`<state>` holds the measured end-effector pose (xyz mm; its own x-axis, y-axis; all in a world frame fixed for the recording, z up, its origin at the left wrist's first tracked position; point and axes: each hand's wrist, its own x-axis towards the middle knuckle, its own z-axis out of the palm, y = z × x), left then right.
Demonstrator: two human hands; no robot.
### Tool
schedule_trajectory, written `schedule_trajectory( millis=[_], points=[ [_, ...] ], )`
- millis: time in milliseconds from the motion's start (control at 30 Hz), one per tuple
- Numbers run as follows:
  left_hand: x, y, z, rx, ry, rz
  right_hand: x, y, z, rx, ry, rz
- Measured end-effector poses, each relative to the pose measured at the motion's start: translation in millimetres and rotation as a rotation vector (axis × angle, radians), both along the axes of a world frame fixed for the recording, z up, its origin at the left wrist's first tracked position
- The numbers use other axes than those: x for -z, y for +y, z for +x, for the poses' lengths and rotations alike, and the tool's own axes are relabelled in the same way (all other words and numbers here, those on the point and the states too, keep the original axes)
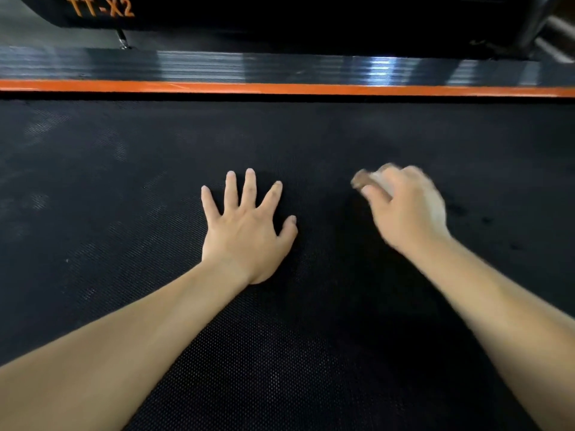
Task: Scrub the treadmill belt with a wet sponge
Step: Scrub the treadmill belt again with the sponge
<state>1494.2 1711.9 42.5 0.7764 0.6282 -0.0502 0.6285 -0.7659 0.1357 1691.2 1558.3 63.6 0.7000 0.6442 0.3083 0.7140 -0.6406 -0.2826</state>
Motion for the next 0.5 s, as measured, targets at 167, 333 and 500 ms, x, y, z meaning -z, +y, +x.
schedule_trajectory(
  millis=[167, 333, 500],
  points=[
    [-0.1, -0.8, -0.1, 0.004, -0.006, 0.002, -6.5, -31.2, -17.7, -0.24, -0.047, -0.099],
    [1.0, -0.8, -0.1, -0.005, -0.001, -0.002, -4.0, -38.7, -17.9, 0.019, -0.004, -0.04],
    [2.0, 0.1, -1.1, -0.013, -0.02, -0.004, -0.2, -82.2, -61.3, -0.322, -0.002, -0.136]
  ],
)
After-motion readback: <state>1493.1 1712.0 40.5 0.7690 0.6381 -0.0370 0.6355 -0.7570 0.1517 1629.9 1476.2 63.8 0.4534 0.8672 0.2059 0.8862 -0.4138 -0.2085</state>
